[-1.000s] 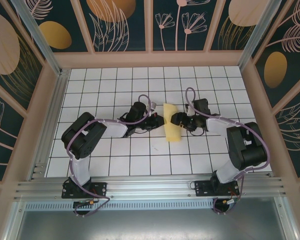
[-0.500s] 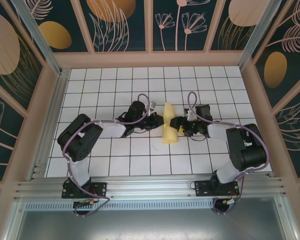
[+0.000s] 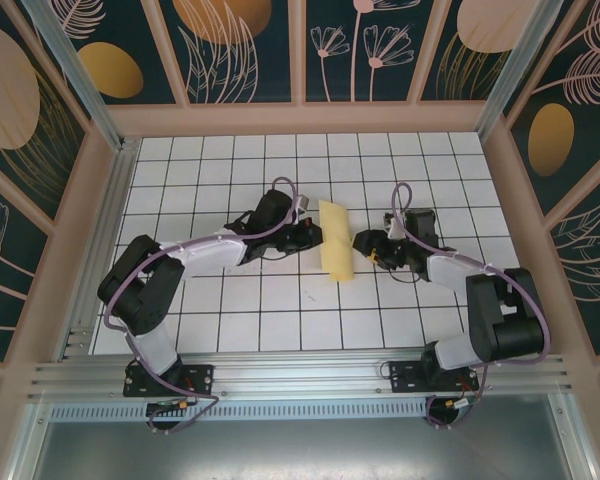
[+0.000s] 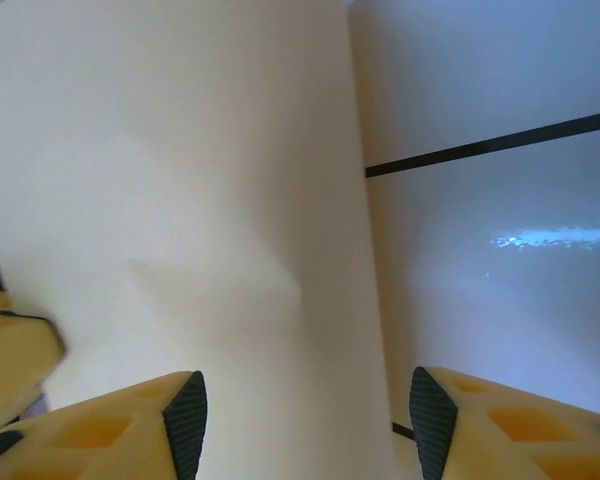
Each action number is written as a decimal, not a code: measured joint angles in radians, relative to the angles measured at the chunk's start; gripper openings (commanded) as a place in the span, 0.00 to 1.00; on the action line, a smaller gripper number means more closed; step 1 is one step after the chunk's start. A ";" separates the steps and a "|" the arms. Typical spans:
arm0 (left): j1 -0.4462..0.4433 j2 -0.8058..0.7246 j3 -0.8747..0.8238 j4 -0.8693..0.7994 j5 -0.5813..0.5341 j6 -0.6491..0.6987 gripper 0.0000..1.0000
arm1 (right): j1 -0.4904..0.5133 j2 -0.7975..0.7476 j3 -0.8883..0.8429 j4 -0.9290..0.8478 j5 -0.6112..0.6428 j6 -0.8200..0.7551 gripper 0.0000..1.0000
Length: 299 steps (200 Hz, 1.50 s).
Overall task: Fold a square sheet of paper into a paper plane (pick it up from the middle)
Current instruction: First fold in half a square sheet of paper at the center of the table.
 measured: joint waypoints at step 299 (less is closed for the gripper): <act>-0.015 0.195 0.203 -0.105 0.057 0.072 0.00 | 0.035 -0.049 0.048 -0.166 0.227 -0.023 0.67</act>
